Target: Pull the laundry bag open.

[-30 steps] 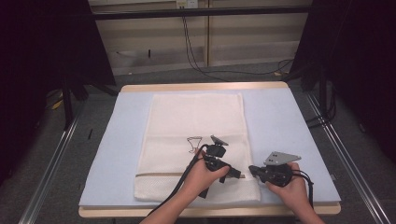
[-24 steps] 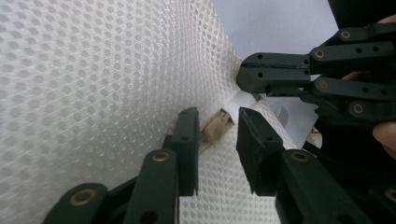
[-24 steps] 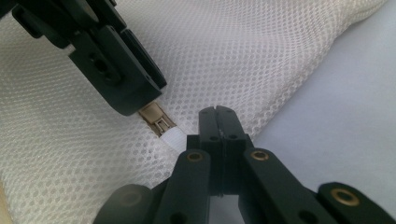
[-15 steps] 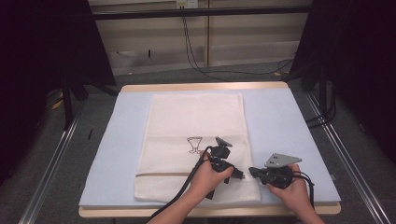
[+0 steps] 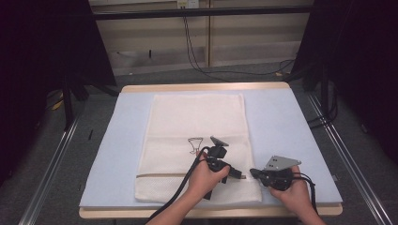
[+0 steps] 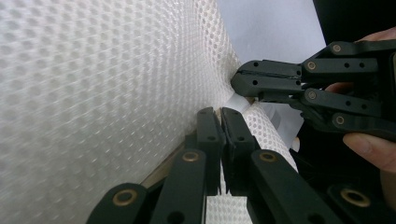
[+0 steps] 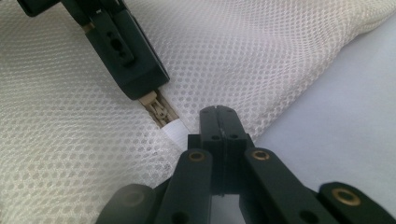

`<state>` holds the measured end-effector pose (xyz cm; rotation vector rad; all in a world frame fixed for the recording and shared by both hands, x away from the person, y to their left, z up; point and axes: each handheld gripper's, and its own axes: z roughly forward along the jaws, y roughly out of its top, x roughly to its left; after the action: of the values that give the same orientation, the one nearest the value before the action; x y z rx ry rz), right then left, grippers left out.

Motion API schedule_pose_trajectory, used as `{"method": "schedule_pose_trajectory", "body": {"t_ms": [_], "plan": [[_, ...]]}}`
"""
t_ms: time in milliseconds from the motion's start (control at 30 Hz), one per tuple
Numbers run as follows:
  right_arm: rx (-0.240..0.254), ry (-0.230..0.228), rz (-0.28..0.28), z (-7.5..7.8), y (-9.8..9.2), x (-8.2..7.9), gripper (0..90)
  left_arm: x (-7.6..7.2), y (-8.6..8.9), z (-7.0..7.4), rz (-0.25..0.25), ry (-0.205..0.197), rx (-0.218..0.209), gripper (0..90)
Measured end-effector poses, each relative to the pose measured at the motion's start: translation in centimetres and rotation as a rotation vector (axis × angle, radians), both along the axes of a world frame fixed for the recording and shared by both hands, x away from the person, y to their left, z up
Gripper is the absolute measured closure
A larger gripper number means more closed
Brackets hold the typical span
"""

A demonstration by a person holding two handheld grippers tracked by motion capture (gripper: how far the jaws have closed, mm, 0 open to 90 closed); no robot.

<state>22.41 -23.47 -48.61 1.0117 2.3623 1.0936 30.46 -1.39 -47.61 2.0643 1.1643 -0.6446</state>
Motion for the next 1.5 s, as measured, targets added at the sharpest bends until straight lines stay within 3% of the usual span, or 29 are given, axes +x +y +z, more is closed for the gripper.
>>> {"method": "schedule_pose_trajectory", "body": {"t_ms": [733,967,1300,1367,1500], "plan": [[0.014,0.006,0.004,0.0,-0.1,0.1,90.0,0.5,3.0,0.4,0.023,0.028,-0.024,87.3],[0.013,0.006,0.004,0.0,-0.1,0.1,90.0,0.6,3.7,0.7,0.019,0.017,-0.006,87.3],[0.015,0.007,0.003,0.0,-0.1,0.1,90.0,0.7,4.8,0.7,0.03,0.034,-0.028,87.4],[0.014,0.006,0.004,0.0,-0.1,0.1,90.0,0.7,5.0,0.6,0.024,0.019,-0.026,87.3],[0.014,0.005,0.003,0.0,-0.1,0.1,90.0,0.8,5.4,0.6,0.034,0.047,-0.031,87.4]]}}
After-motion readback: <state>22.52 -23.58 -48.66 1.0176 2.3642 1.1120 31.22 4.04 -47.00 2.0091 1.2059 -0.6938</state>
